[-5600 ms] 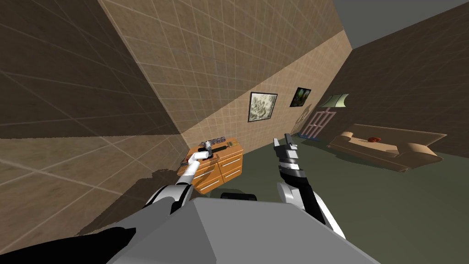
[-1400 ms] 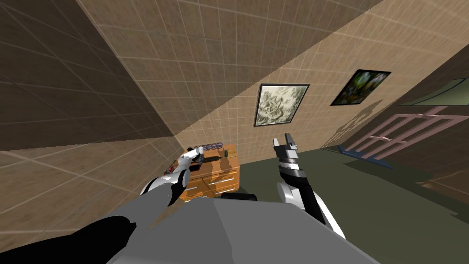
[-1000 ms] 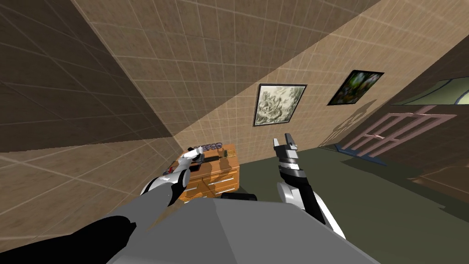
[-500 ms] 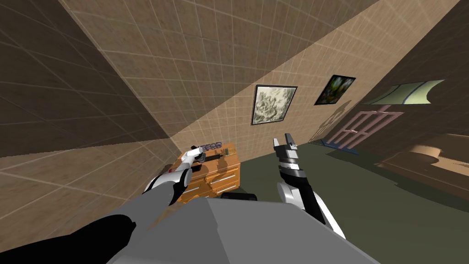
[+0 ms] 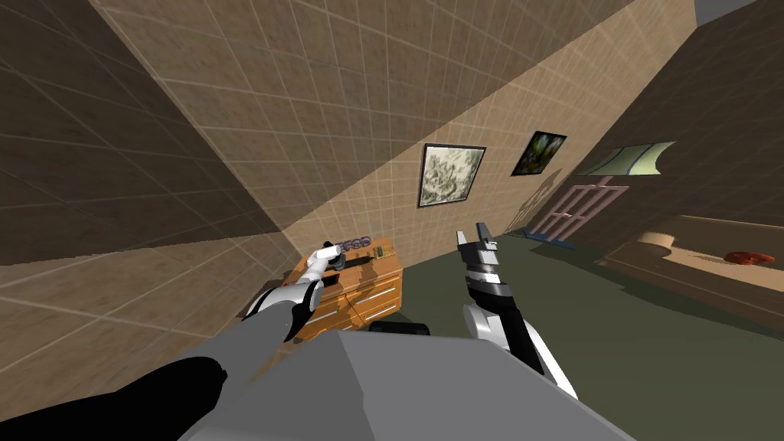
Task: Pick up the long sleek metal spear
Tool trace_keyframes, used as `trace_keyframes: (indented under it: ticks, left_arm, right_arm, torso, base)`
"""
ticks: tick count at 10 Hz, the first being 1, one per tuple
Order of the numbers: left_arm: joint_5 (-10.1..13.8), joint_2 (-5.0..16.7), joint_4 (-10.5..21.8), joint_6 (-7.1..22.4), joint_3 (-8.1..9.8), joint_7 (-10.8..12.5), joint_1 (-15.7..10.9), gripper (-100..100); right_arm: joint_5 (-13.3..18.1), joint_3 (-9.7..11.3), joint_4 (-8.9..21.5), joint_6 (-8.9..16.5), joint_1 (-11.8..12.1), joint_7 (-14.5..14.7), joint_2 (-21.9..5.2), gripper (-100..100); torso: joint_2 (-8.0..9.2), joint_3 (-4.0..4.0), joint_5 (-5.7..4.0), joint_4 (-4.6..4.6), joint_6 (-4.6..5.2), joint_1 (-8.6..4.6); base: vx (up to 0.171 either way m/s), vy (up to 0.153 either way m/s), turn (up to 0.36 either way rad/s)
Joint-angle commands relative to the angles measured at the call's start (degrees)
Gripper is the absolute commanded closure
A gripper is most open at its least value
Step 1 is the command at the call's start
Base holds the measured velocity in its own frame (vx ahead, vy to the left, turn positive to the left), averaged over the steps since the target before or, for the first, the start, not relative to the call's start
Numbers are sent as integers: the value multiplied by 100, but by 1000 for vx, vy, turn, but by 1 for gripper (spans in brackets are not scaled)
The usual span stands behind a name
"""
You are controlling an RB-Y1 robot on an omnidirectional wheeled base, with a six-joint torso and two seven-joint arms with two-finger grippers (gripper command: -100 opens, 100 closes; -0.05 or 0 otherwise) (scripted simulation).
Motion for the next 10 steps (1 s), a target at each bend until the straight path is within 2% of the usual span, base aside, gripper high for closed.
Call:
trace_keyframes:
  ticks: [1,2,3,4,5,6,7,8,9,10]
  left_arm:
    - [-45,-14,-12,12,-150,286,-51,100]
    - [-45,-14,-12,12,-150,337,-51,100]
    - [-90,-34,-35,32,-287,552,-95,100]
    - [-90,-34,-35,32,-287,612,-95,100]
    - [-135,-54,-58,51,-423,824,-140,100]
    - [-135,-54,-58,51,-423,887,-140,100]
    - [-180,-73,-81,70,-559,1089,-185,100]
    - [-180,-73,-81,70,-559,1162,-185,100]
    - [-172,-71,-77,77,-539,1087,-182,100]
    - [-173,-73,-64,69,-544,1108,-187,0]
  right_arm:
    - [0,0,0,0,0,0,0,0]
    - [0,0,0,0,-1,0,0,0]
    - [0,0,0,0,0,0,0,0]
    - [0,0,0,0,-1,0,0,0]
    - [0,0,0,0,0,0,0,0]
    - [0,0,0,0,0,0,0,0]
    - [0,0,0,0,0,0,0,0]
    - [0,0,0,0,-1,0,0,0]
    - [0,0,0,0,0,0,0,0]
    - [0,0,0,0,1,0,0,0]
  torso:
    - [0,0,0,0,0,0]
    - [10,5,0,3,4,3]
    - [9,6,-1,3,-1,-2]
    - [11,7,-1,5,4,0]
    - [6,6,-3,5,-2,-3]
    - [11,8,-3,6,2,-2]
    - [9,8,-5,7,-2,-6]
    - [17,13,-5,9,3,-5]
    - [12,11,-7,9,-2,-10]
    - [0,5,-10,8,-5,-19]
  base:
    - [-89,75,-120]
    - [-77,60,-83]
    - [-81,73,-130]
    - [-62,62,-78]
    - [-80,68,-104]
    - [-66,60,-88]
    - [-90,68,-129]
    - [-71,53,-80]
    - [-22,17,-11]
    - [-5,4,3]
